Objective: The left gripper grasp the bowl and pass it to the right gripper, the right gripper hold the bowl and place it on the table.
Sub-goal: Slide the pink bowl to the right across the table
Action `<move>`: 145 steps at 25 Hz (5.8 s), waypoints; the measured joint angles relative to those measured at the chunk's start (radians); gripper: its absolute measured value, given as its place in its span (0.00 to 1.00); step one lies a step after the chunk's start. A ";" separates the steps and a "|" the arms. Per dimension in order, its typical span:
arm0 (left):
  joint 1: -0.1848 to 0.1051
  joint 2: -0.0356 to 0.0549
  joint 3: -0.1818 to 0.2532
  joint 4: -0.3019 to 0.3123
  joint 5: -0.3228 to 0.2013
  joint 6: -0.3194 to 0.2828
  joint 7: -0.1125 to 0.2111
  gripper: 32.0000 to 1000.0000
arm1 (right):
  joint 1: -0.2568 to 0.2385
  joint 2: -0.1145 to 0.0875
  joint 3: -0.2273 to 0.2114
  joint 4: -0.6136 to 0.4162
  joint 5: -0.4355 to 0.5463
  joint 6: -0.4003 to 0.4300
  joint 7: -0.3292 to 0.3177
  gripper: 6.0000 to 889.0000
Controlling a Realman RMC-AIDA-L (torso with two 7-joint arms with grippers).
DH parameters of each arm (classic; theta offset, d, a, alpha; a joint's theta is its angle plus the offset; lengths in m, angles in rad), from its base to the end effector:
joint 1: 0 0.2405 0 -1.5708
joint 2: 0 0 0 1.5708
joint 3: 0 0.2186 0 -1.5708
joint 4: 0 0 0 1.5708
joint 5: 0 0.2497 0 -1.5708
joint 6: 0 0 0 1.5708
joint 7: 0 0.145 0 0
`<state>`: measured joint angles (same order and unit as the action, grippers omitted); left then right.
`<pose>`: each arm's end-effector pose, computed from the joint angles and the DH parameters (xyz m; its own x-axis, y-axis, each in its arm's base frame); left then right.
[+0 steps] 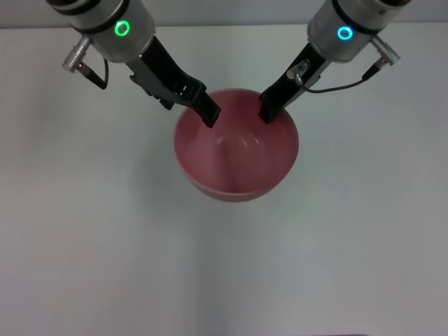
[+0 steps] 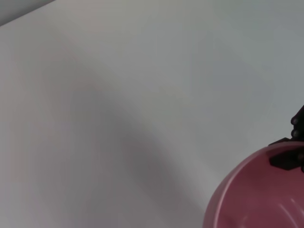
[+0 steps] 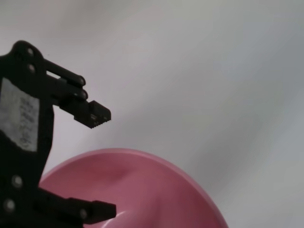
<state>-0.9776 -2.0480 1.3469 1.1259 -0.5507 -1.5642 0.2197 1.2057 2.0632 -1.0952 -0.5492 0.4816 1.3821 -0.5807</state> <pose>-0.0545 0.4128 0.0077 0.6249 0.7718 -0.1174 0.6535 -0.5994 -0.4622 0.0979 0.4326 -0.0424 0.6585 -0.7099 0.2499 -0.6272 -0.7012 -0.3391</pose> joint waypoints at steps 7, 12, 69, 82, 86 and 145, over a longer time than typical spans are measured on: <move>0.020 0.0015 0.000 0.084 0.002 -0.032 -0.019 0.84 | -0.002 0.000 0.000 0.000 0.000 0.000 -0.001 0.03; 0.041 0.0042 0.000 0.144 0.013 -0.045 -0.039 0.84 | -0.002 0.000 0.000 0.000 0.000 0.000 -0.001 0.03; 0.045 -0.0031 0.021 0.066 0.107 0.032 -0.056 0.84 | -0.152 -0.092 0.047 0.167 -0.003 -0.247 -0.054 0.03; 0.036 -0.0029 0.021 0.050 0.104 0.033 -0.055 0.84 | -0.180 -0.120 0.066 0.182 -0.003 -0.235 -0.056 0.03; 0.034 -0.0029 0.021 0.047 0.104 0.035 -0.054 0.84 | -0.186 -0.120 0.066 0.187 -0.003 -0.244 -0.056 0.03; 0.031 -0.0029 0.034 0.014 0.088 0.062 -0.049 0.83 | -0.215 -0.112 0.066 0.232 -0.011 -0.327 -0.070 0.04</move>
<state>-0.9465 -2.0509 1.3806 1.1395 -0.4632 -1.5019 0.1703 0.9909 1.9513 -1.0293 -0.3175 0.4708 1.0552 -0.6504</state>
